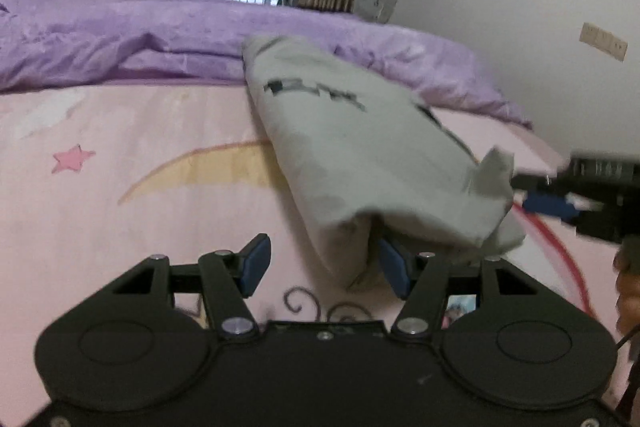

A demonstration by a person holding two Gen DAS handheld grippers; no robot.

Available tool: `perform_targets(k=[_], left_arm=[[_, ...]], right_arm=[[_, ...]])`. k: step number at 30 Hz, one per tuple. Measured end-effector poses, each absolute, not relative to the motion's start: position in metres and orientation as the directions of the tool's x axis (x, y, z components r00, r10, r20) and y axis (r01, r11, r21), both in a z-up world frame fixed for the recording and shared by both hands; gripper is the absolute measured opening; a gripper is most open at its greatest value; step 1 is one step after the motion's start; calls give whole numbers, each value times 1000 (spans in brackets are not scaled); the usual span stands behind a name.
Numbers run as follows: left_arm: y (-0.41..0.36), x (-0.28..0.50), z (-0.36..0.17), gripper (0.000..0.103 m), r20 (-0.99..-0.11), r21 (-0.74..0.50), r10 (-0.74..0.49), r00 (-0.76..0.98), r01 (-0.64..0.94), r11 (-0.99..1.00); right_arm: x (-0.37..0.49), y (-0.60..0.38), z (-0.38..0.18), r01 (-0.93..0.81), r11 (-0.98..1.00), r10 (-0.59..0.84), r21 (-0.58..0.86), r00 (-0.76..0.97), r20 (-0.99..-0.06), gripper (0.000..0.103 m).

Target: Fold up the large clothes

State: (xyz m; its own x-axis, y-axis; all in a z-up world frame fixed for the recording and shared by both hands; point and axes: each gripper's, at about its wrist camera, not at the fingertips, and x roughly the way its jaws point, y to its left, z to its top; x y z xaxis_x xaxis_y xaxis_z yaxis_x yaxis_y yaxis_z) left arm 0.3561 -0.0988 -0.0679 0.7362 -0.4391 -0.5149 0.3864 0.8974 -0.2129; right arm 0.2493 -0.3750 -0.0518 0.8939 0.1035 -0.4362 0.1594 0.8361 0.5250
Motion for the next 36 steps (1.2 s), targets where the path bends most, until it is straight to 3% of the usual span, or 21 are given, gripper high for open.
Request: perform_targets(k=[5,7,8,9,10,15,18,20,23,25,31,33,34,36], left_arm=[[-122,360,-84,60,-540,-136,-400,741,393,910],[-131,370,-88,55,-555,-107,-347,755,349,931],[-132,367,-89,52,-563,-104,-323,761,322,941],[-132,372,-90,39,-569,-126,-325,756,311,942],[-128,373,-89,31,-573,-187,-365,734,317,930],[-113,361,-75,25,-560,-292,-407,722,287,912],[-119,363,-81,26,-569,-256,-413,711,324,911],[-123,365,-92,29,-571,-218,-397,719,333,917],[-111,376,-104,41,-595,-280,-418,687,310,908],[-100,382,-110,44,-593,-328,-449,669,309,893],[-86,368,-99,43,-616,-303,-456,643,342,890],[-78,358,-92,42,-636,-235,-384,670,305,923],[-72,352,-85,35,-642,-169,-304,703,257,951],[-62,342,-67,35,-599,-158,-282,749,235,959]], right_arm=[[277,-365,-60,255,842,31,475,856,-516,51],[294,-365,-65,277,854,14,441,834,-551,51],[297,-365,-68,274,859,15,432,830,-557,35],[301,-366,-70,269,858,21,437,832,-554,7],[302,-369,-70,269,856,20,442,836,-549,5],[268,-395,-43,197,846,23,495,915,-402,3],[269,-411,-59,257,851,-33,458,897,-440,3],[278,-427,-86,267,810,25,522,874,-486,3],[283,-428,-111,249,810,52,530,871,-489,4],[281,-427,-112,232,821,56,521,876,-479,6],[263,-438,-96,206,828,77,522,880,-469,38],[251,-440,-84,240,848,12,473,883,-468,52],[246,-439,-79,262,858,-30,441,884,-467,52],[236,-434,-65,282,877,-89,390,891,-445,48]])
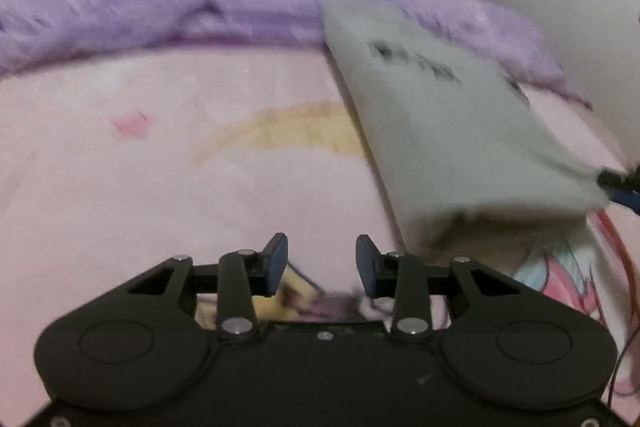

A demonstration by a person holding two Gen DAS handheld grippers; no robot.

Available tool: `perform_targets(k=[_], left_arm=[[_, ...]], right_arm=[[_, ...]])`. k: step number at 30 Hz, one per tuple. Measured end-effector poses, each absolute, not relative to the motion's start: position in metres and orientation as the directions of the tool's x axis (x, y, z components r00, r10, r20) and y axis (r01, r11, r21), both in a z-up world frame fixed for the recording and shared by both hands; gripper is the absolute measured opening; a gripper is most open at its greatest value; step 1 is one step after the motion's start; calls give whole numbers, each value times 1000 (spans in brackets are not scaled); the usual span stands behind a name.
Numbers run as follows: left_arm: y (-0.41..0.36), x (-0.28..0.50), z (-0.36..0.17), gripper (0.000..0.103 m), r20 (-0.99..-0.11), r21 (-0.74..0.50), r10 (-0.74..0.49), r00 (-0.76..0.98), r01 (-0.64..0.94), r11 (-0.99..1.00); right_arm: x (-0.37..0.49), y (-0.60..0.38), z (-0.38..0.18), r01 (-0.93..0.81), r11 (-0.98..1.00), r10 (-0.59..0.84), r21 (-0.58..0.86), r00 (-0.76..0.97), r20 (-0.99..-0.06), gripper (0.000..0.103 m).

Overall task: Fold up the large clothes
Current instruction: 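Release the folded jacket with both tools and press it flat, then grasp the end of the narrow jacket bundle with both tools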

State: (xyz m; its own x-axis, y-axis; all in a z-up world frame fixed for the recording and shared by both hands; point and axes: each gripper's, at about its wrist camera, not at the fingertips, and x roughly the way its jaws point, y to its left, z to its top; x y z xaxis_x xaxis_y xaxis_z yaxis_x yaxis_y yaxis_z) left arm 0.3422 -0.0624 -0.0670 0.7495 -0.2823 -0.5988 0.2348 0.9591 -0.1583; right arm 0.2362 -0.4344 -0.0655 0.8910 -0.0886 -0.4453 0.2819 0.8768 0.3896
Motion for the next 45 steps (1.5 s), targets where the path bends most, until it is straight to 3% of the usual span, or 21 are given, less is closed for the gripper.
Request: perform_targets(k=[3,7,12,15,17,20,22,27,29,31,33,36,41,45], left_arm=[[-67,337,-33,35,-507,-242,-393,767,311,919],[-121,341,-12,36,-429,-199,-515,742,479,855],[-167,367,-41,38,-523,-114,-464,715,481,869],[-166,377,-63,24,-555,-63,-397,731,438,897],[-165,379,-69,24,-563,-30,-375,736,435,900],[-158,392,-82,21,-583,-78,-369,724,402,912],[-153,402,-94,11,-582,-98,-361,728,378,921],[-143,411,-93,9,-576,-173,-393,717,363,916],[-138,408,-81,10,-582,-233,-429,690,364,902],[-136,407,-59,29,-547,-260,-462,698,383,886],[-144,410,-34,42,-490,-187,-430,758,390,901],[-161,441,-15,43,-474,-152,-443,761,425,893],[-194,507,-30,43,-601,-86,-386,700,424,902],[-212,522,-46,42,-620,30,-318,717,426,904]], right_arm=[[234,-417,-50,228,903,-75,365,919,-388,45],[260,-399,-47,164,924,-8,346,912,-411,36],[284,-388,-62,192,931,-23,310,880,-474,36],[282,-385,-72,190,936,-23,295,872,-488,36],[283,-383,-77,187,940,-19,285,865,-502,35],[285,-379,-83,183,944,-19,275,860,-510,35],[284,-378,-88,177,946,-13,272,858,-513,35],[283,-371,-91,148,966,-17,213,857,-514,35],[284,-373,-81,150,966,-15,209,845,-535,35],[282,-376,-65,138,966,-11,219,866,-499,35],[288,-381,-47,133,968,-21,214,889,-458,36],[316,-386,-26,115,972,-12,203,895,-446,36],[374,-389,-30,89,981,8,172,867,-498,36],[404,-392,-42,102,986,-17,129,847,-531,36]])
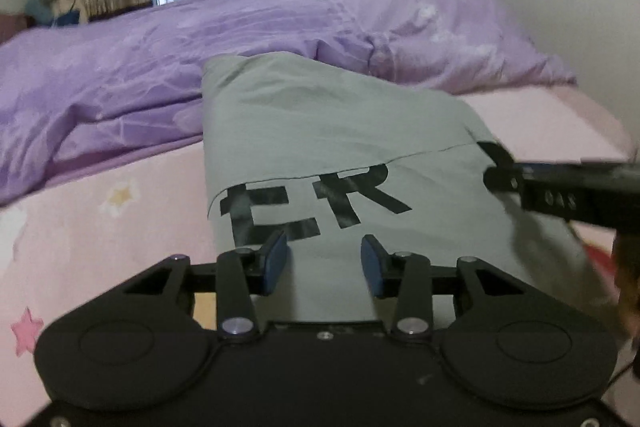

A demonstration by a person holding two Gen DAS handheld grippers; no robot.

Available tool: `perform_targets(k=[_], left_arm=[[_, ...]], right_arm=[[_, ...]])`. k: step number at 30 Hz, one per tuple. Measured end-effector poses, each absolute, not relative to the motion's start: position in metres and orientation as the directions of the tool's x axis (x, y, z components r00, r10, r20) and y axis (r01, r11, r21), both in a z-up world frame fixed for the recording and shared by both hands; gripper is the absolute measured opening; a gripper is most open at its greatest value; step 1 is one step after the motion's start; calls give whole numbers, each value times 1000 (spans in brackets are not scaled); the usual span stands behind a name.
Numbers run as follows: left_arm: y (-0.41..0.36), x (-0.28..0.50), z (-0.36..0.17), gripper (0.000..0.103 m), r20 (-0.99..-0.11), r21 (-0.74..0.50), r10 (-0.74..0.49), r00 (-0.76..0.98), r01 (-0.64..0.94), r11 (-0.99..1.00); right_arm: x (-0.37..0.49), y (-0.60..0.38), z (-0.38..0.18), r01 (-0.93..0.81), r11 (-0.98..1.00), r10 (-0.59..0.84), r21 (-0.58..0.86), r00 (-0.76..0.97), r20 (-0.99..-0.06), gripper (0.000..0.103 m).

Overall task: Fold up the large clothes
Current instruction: 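Grasp the end of the narrow jacket bundle with both tools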

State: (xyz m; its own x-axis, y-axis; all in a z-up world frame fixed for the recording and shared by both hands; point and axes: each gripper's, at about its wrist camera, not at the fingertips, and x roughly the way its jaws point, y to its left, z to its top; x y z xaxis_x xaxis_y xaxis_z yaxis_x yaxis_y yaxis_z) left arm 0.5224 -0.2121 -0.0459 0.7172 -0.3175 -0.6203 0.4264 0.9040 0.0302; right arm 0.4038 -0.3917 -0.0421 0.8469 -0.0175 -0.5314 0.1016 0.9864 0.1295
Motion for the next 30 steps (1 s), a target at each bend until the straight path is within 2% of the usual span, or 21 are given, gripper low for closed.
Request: perform_targets(k=[4,9,13,15,17,21,25,27,29,30], left_arm=[[-222,540,-62,44,-646,44,-289,707,412,910],[-221,535,-63,45,-629,60,-296,719,424,904],[-182,497,-47,47,-569,-64,-389,724,433,899],[-158,463,-44,49,-531,-96,-409,742,427,899],[-134,426,-49,49,-517,-109,-411,751,418,902],[-108,380,-72,49,-533,-132,-411,740,407,904],[-113,377,-82,52,-546,-131,-408,732,407,904],[-119,377,-82,52,-561,-103,-389,731,405,909],[-119,371,-83,51,-561,-98,-386,732,404,909],[-119,370,-86,51,-565,-90,-381,732,404,910]], right_arm=[[420,-402,-62,116,982,-9,149,816,-578,37],[410,-403,-64,80,988,3,129,840,-542,37],[359,-407,-39,139,973,-30,185,867,-498,39],[312,-413,-35,149,955,-19,258,894,-447,57],[269,-421,-43,159,923,7,350,903,-429,60],[215,-437,-75,210,830,57,516,889,-455,61],[212,-439,-88,237,799,74,553,874,-481,59],[215,-434,-88,237,809,57,537,878,-474,56],[225,-430,-89,248,817,62,520,860,-506,51],[225,-427,-91,258,819,51,513,857,-513,42]])
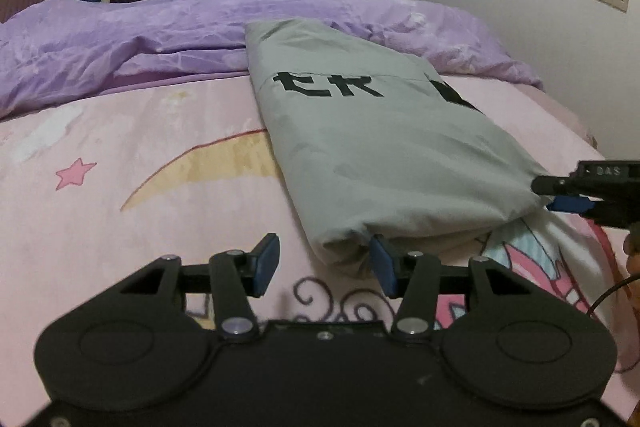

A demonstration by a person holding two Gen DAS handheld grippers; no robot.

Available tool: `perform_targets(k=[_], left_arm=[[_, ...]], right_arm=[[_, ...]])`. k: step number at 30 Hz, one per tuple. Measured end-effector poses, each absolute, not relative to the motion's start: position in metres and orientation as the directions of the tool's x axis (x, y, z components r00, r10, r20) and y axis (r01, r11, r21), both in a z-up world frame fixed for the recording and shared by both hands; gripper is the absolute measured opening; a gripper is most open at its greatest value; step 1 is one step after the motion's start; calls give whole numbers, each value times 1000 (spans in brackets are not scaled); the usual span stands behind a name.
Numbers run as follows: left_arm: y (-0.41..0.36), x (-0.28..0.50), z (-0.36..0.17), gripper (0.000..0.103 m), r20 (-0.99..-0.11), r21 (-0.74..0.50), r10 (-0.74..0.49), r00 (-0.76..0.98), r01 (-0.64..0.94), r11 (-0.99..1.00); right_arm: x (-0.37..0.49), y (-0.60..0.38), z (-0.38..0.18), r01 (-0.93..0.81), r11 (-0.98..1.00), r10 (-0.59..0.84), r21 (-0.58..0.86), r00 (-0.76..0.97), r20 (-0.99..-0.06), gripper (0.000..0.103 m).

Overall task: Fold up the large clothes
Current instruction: 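Grasp the end of the narrow jacket bundle with both tools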

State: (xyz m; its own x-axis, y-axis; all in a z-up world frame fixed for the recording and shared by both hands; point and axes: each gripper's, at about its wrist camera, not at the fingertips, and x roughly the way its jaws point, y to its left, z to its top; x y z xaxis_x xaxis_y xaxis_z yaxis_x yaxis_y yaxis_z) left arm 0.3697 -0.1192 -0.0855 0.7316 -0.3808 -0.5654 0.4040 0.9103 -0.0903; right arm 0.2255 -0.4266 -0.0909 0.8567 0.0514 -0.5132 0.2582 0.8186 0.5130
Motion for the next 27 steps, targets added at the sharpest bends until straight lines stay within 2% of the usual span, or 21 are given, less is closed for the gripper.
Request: perform_targets(k=[3,5,8,10,11,12,15,16,19,22,24,27], left_arm=[[-123,375,-94,47,-578,-66,-346,739,381,922],[-126,382,-96,48,-586,-106,-369,721,384,917],[-136,385,-102,47,-603,-118,-375,704,386,915],[-141,383,-105,47,-603,-118,-384,699,399,909],[-142,382,-105,43,-595,-110,-375,711,391,914],[-141,381,-105,26,-585,-96,-347,733,363,927],[-125,388,-102,24,-595,-209,-366,715,302,930],[-123,388,-101,24,-600,-213,-352,719,280,936],[-118,389,-109,25,-600,-269,-348,720,229,936],[-99,394,-121,28,-595,-413,-397,698,158,897],[-95,392,-124,28,-584,-436,-409,701,154,887],[-94,391,-124,28,-584,-431,-407,702,156,889]], right_arm=[[226,-421,-91,280,837,10,470,851,-524,24],[225,-420,-88,269,834,20,482,858,-513,16],[226,-413,-82,267,852,-6,451,866,-500,11],[226,-407,-78,266,866,-26,423,869,-494,9],[226,-405,-75,265,873,-37,409,873,-486,8],[226,-404,-72,266,877,-48,401,878,-476,7],[225,-404,-62,267,881,-78,391,896,-436,7],[227,-404,-60,266,883,-81,387,898,-433,7],[238,-408,-69,276,879,-76,388,886,-457,7],[246,-411,-99,287,873,-52,394,859,-509,7],[241,-411,-106,266,880,-50,393,876,-480,7],[241,-412,-103,261,881,-42,394,874,-484,8]])
